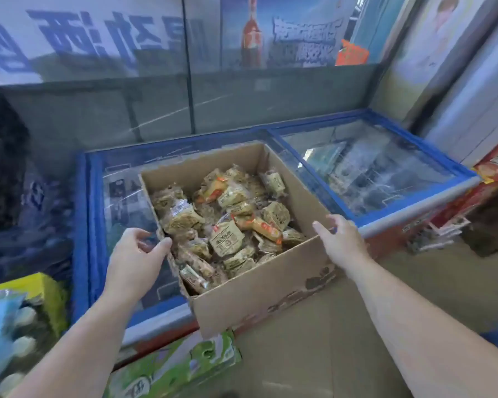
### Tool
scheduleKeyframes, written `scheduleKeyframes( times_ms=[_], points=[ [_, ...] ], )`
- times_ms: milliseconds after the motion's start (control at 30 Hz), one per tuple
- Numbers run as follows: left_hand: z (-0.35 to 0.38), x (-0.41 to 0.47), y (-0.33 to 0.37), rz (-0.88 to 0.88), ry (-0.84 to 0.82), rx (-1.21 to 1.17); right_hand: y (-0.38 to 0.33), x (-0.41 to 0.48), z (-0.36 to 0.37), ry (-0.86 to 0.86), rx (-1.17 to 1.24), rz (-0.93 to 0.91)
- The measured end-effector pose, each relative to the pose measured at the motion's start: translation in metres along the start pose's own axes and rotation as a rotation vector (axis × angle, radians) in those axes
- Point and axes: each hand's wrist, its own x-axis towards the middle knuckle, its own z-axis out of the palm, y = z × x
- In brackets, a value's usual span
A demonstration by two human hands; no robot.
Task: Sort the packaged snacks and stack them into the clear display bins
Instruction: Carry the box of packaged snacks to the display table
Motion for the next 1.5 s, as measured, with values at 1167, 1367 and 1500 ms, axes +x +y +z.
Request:
scheduleKeyframes(
  times_ms=[1167, 1367, 1500],
  points=[
    [0.283, -0.006, 0.305, 0.258, -0.313, 0.360, 0.294, 0.183, -0.201, 0.255, -0.055, 0.137],
    [0.435, -0.046, 0.424, 0.392, -0.478, 0.395, 0.428, 0.208, -0.297, 0.370, -0.066, 0.347],
    [0.528, -0.060, 0.492, 0.460, -0.597, 0.386, 0.499, 0.213, -0.340, 0.431, -0.091, 0.473]
  ],
)
